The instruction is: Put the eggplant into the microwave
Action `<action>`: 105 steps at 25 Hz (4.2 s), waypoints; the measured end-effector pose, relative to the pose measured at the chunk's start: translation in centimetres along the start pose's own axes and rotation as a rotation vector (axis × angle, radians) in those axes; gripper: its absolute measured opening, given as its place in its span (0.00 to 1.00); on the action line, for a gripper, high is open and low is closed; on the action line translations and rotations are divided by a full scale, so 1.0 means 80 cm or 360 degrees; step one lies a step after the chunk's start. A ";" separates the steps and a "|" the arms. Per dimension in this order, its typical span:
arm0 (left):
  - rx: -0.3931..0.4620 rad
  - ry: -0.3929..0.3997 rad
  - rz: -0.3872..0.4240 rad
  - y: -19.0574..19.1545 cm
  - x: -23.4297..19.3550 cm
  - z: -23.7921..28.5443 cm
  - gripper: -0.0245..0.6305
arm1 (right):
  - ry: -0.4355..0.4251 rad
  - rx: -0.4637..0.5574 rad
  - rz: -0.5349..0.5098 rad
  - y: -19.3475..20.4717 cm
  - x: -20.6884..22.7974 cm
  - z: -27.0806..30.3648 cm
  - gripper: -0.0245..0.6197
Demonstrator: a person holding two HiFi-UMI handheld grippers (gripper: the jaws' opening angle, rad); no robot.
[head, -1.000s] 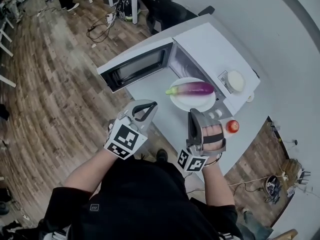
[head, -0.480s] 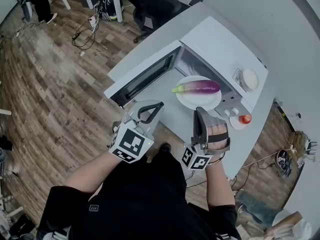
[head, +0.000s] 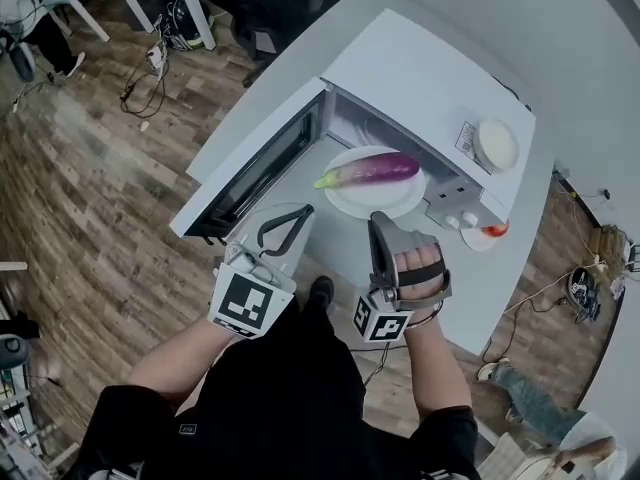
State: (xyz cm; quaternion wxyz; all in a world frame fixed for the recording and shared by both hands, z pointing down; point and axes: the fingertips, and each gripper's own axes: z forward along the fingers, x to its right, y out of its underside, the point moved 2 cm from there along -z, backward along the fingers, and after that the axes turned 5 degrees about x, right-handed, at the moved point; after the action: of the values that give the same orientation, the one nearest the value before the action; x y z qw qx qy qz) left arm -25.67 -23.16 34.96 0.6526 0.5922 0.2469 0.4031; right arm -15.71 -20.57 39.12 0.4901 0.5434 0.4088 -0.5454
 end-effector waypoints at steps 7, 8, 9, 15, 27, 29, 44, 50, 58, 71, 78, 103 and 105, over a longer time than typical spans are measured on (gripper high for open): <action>0.0020 0.0032 0.0006 0.031 0.000 0.031 0.05 | -0.0025 -0.0024 0.0000 0.027 -0.049 0.024 0.08; 0.0015 0.0036 -0.0001 0.037 0.001 0.035 0.05 | -0.0027 -0.0030 0.0002 0.031 -0.056 0.028 0.08; 0.0009 0.0038 -0.0009 0.045 0.001 0.039 0.05 | -0.0027 -0.0037 0.0008 0.035 -0.063 0.033 0.08; -0.0009 0.0008 -0.0074 0.089 -0.005 0.063 0.05 | -0.0011 -0.0104 0.0052 0.057 -0.098 0.062 0.08; 0.0029 0.0048 -0.0044 0.121 0.000 0.104 0.05 | -0.0056 -0.0206 0.0074 0.093 -0.149 0.098 0.08; 0.0010 0.0058 -0.0043 0.128 0.003 0.109 0.05 | -0.0061 -0.0220 0.0078 0.098 -0.153 0.101 0.08; -0.0094 0.0074 -0.0079 0.160 0.008 0.130 0.05 | -0.0161 -0.0288 0.0159 0.120 -0.167 0.127 0.08; -0.0108 0.0084 -0.0097 0.159 0.007 0.137 0.05 | -0.0261 -0.0318 0.0334 0.131 -0.165 0.142 0.08; -0.0125 0.0084 -0.0146 0.158 0.000 0.144 0.05 | -0.0533 -0.0356 0.0656 0.134 -0.173 0.163 0.12; -0.0143 0.0078 -0.0170 0.154 -0.008 0.138 0.05 | -0.0628 -0.0307 0.0930 0.116 -0.171 0.175 0.22; -0.0154 0.0089 -0.0187 0.156 -0.009 0.137 0.05 | -0.0566 -0.0438 0.1183 0.135 -0.162 0.195 0.13; -0.0129 0.0119 -0.0367 0.108 -0.009 0.089 0.05 | -0.0510 -0.0377 0.1693 0.100 -0.104 0.146 0.19; -0.0115 0.0121 -0.0384 0.095 -0.007 0.074 0.05 | -0.0544 -0.0347 0.1752 0.081 -0.092 0.124 0.19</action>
State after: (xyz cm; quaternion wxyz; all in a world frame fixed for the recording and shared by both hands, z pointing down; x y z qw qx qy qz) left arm -22.97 -27.20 43.31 0.7074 0.5187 0.3262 0.3523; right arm -11.82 -30.79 47.73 0.8133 0.5264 0.0354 -0.2453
